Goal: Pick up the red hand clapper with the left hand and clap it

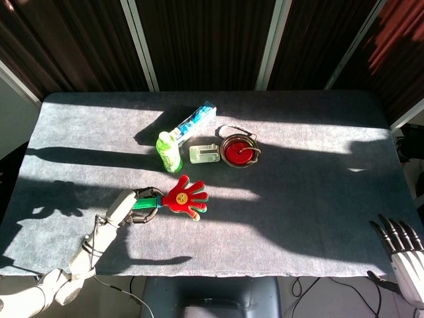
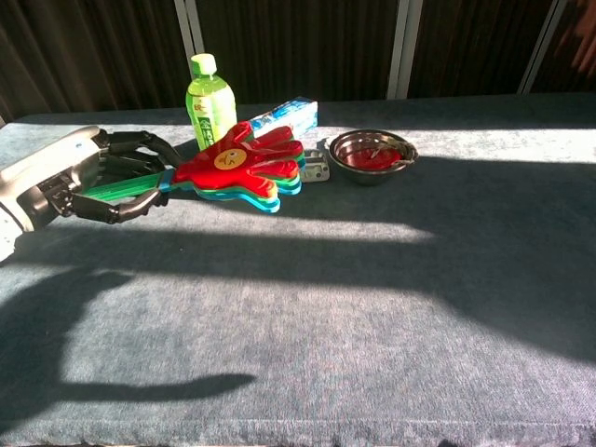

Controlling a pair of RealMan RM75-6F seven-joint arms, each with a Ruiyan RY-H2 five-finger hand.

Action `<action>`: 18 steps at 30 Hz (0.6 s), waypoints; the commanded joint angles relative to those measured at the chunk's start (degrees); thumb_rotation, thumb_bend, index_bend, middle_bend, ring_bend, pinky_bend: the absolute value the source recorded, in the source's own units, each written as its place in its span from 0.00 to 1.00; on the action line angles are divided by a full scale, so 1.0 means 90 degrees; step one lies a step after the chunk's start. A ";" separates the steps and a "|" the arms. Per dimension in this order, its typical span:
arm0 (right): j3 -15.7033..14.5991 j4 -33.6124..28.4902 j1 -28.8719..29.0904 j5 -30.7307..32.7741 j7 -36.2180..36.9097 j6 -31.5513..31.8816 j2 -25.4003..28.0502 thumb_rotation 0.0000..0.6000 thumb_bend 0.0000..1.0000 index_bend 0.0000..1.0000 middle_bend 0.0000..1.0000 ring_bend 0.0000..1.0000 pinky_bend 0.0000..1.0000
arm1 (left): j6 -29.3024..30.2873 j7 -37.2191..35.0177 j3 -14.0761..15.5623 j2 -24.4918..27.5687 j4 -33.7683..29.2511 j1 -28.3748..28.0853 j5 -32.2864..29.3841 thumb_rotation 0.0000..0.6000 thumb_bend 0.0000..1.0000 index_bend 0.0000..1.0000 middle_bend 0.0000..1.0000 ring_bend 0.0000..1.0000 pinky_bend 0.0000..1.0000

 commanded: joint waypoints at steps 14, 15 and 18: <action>-0.0027 -0.0004 0.0008 -0.0011 -0.0019 -0.0051 -0.0007 1.00 0.14 0.00 0.00 0.00 0.00 | 0.0367 -0.7657 -0.1641 0.1373 -0.2754 0.0705 -0.1729 1.00 0.59 0.81 0.81 0.50 0.55; -0.0027 -0.0004 0.0008 -0.0009 -0.0025 -0.0055 -0.0010 1.00 0.14 0.00 0.00 0.00 0.00 | 0.0414 -0.7518 -0.1616 0.1344 -0.2735 0.0714 -0.1658 1.00 0.59 0.81 0.81 0.50 0.55; -0.0032 -0.0009 0.0008 -0.0010 -0.0042 -0.0063 -0.0015 1.00 0.14 0.00 0.00 0.00 0.00 | 0.0625 -0.6309 -0.1365 0.1060 -0.2341 0.0656 -0.1212 1.00 0.59 0.81 0.81 0.50 0.55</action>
